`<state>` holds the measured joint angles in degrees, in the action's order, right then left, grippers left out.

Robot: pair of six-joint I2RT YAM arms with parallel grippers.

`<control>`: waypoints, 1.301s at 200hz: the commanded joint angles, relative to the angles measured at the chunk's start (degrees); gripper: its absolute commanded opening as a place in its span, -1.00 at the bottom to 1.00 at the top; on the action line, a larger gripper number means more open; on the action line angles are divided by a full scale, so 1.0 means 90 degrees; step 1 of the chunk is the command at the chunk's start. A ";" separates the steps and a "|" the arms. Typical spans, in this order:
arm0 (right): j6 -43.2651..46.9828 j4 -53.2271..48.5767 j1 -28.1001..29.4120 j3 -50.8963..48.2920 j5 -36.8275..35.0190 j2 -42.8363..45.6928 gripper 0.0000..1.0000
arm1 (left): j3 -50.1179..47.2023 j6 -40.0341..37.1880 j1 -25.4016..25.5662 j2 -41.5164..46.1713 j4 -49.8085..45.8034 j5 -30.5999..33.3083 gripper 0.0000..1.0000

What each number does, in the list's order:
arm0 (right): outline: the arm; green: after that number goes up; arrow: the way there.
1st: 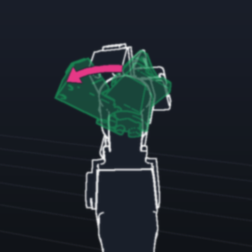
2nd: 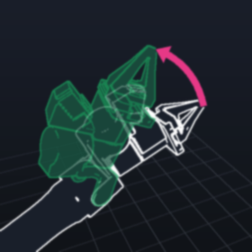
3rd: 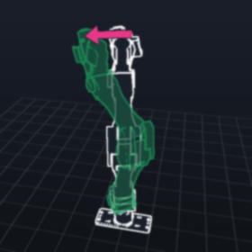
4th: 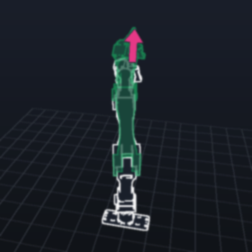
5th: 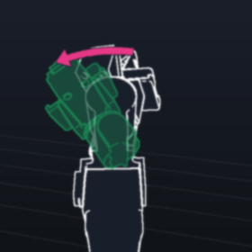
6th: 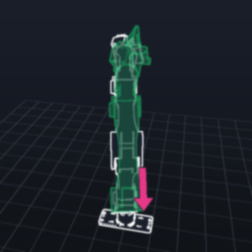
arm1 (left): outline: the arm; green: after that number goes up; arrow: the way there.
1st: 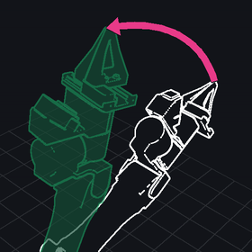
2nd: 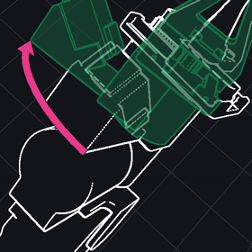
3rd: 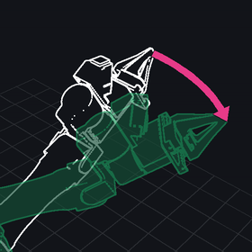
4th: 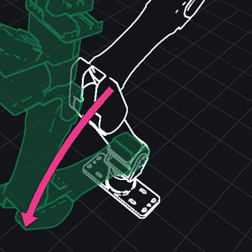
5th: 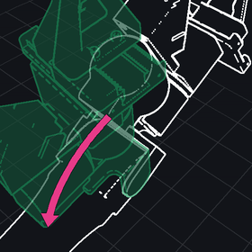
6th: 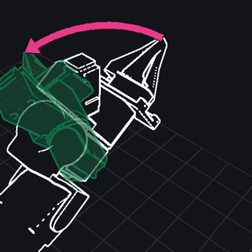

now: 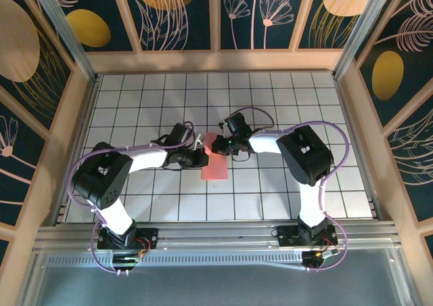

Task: Fold a paper plane with a square sheet of paper (fold left side to right side)
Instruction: Hold the square sheet of paper at the center of the table.

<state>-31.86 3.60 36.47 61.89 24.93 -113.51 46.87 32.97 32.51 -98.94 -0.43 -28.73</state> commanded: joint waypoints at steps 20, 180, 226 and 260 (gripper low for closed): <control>0.0113 -0.0734 0.0015 -0.0112 -0.0719 -0.0162 -1.00 | 0.0106 -0.0157 -0.0019 -0.0353 0.0135 -0.0156 -1.00; 0.0148 -0.1122 0.0033 0.0086 -0.0843 0.1356 -0.63 | -0.0259 0.0150 0.0018 -0.0615 0.0047 0.0286 -1.00; -0.0337 -0.0865 0.0359 -0.0883 -0.0606 0.2192 -0.90 | -0.0237 0.0183 0.0040 -0.0616 0.0062 0.0295 -1.00; -0.0734 -0.0389 0.0736 -0.1269 -0.0325 0.1915 -1.00 | -0.0218 0.0225 0.0055 -0.0627 0.0086 0.0282 -1.00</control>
<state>-34.98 -2.76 40.93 52.66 19.94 -94.15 46.28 34.33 32.62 -102.24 2.59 -29.54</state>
